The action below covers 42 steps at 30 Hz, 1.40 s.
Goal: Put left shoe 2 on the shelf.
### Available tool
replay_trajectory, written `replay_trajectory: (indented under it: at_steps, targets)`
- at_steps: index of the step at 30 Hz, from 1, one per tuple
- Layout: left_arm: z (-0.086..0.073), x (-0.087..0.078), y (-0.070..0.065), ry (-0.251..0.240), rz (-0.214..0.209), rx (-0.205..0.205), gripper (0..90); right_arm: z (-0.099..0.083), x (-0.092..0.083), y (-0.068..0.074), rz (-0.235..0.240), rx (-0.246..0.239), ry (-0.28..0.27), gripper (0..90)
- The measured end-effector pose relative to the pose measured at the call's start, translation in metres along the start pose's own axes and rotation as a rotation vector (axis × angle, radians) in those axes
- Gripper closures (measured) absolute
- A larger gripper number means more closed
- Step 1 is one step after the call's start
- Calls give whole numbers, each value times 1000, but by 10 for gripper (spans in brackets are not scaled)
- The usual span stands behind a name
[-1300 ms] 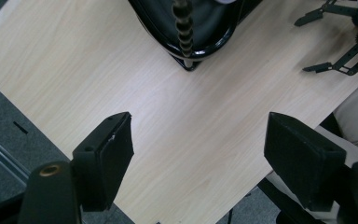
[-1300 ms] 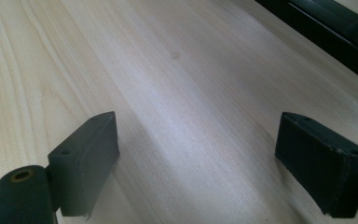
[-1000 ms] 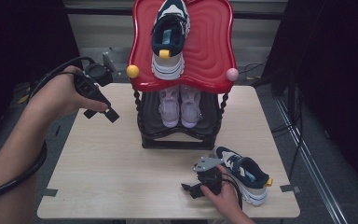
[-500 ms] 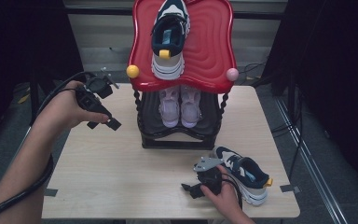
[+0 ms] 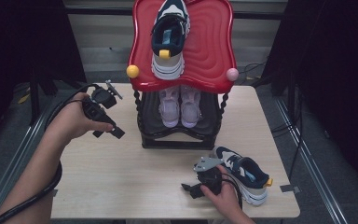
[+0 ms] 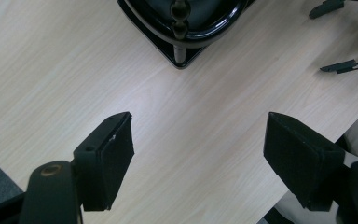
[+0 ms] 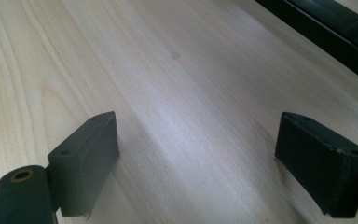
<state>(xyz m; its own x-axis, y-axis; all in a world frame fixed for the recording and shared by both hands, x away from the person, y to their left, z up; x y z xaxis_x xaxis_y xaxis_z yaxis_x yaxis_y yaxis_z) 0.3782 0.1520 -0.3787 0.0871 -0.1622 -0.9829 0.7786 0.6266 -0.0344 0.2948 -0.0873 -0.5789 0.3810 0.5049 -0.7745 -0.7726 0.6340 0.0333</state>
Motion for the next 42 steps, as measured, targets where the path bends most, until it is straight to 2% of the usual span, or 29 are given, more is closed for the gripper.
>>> replay_trajectory:
  at_steps: [15, 26, 38, 42]
  targets:
    - [-5, 41, -3, -29, -35, -22, 239, 1, 1, 0, -4, 4, -11, 128]
    - [-10, 77, -8, -35, -81, -26, 239, 1, 1, 0, -4, 3, -9, 128]
    - [-12, 107, -12, -69, -84, -31, 239, 1, 1, 0, -4, 3, -9, 128]
    - [-12, 118, -13, -97, -85, -39, 240, 1, 1, 0, -4, 6, -7, 128]
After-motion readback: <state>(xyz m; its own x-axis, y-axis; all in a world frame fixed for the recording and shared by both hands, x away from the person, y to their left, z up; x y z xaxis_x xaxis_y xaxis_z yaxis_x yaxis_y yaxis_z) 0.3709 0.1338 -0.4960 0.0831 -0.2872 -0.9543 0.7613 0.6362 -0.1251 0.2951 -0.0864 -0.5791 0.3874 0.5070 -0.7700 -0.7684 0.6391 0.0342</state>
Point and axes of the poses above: each handheld gripper's, and its own axes: x roughly forward along the jaws, z roughly out of its top, y roughly to its left, the point moved 10 cm from there along x, roughly forward along the jaws, and after that the axes turned 7 degrees about y, right-handed, at the moved point
